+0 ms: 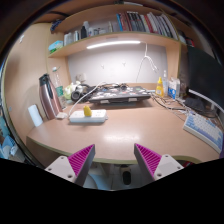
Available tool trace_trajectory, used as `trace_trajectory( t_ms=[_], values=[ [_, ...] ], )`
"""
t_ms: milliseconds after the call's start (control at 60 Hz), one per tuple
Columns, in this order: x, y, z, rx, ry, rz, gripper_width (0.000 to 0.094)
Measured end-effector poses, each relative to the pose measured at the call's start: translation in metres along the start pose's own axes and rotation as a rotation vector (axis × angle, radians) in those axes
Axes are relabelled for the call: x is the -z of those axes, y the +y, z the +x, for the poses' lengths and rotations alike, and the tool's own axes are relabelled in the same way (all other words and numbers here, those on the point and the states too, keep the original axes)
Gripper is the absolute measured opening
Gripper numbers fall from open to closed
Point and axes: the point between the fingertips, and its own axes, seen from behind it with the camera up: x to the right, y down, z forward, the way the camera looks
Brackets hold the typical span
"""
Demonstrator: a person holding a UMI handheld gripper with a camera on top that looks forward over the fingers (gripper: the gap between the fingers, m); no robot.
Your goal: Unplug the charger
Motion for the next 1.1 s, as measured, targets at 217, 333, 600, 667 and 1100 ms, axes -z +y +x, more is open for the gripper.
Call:
trace_trajectory(
  t_ms=[217,333,600,667,1100],
  values=[
    [-0.038,-0.018,-0.03,0.048,0.002,0.023,0.0871],
    [-0.068,-0.031,-0.06,0.074,-0.031,0.025,0.0868],
    [-0.14,-0.076,-0.113,0.18,-0.043,0.09,0.0842],
    [-0.157,-0.088,-0.124,0.191,-0.039,0.104,0.0827],
    [-0.224,-0.093,-0.111,0.188,0.083,0.077,0.0248]
  ],
)
